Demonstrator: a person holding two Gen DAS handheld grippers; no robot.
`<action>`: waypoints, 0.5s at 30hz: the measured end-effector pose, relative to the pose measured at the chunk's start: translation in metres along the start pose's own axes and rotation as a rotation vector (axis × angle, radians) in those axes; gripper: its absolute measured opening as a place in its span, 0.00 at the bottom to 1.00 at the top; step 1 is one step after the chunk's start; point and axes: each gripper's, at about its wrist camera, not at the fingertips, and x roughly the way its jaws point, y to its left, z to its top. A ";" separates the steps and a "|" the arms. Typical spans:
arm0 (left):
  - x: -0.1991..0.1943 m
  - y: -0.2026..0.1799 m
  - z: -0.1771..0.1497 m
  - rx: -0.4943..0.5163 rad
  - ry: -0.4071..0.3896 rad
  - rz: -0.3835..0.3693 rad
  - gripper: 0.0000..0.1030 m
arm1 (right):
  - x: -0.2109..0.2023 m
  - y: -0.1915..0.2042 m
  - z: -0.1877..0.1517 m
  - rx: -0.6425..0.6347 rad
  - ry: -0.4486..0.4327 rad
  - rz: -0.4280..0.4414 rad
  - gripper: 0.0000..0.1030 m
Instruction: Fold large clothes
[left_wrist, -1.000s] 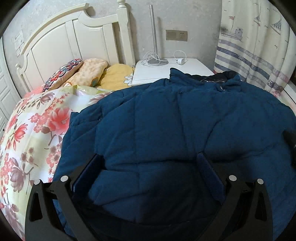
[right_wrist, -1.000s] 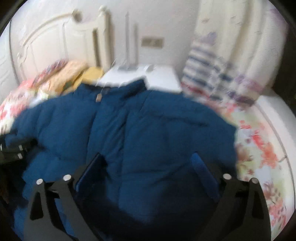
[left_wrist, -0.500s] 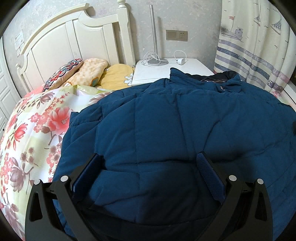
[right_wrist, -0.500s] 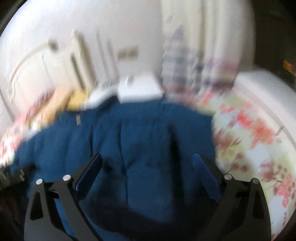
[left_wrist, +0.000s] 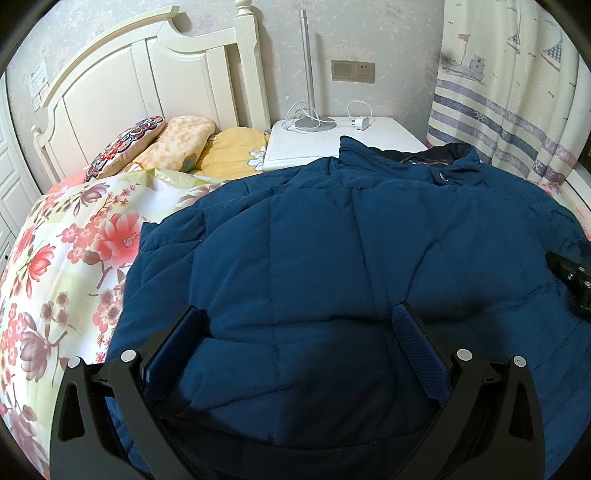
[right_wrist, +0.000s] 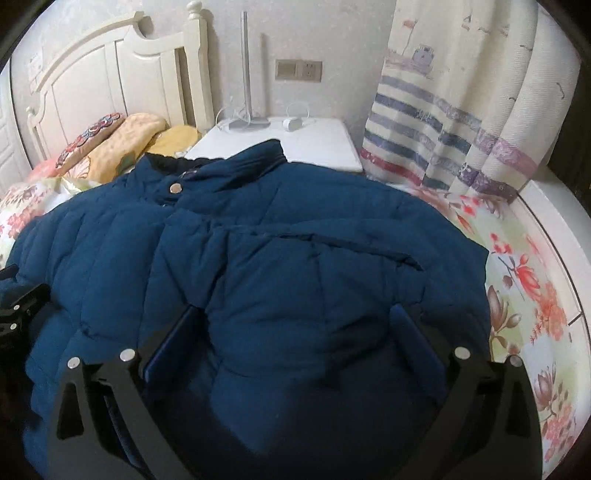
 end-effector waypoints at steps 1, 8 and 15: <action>-0.007 0.000 0.004 0.000 0.009 -0.011 0.96 | -0.006 -0.002 0.006 0.004 0.018 0.005 0.97; -0.030 -0.003 0.081 -0.071 -0.057 -0.201 0.96 | -0.027 0.016 0.058 -0.039 -0.065 0.049 0.97; 0.057 -0.039 0.058 0.050 0.071 -0.090 0.96 | 0.030 0.052 0.045 -0.149 0.041 0.022 0.98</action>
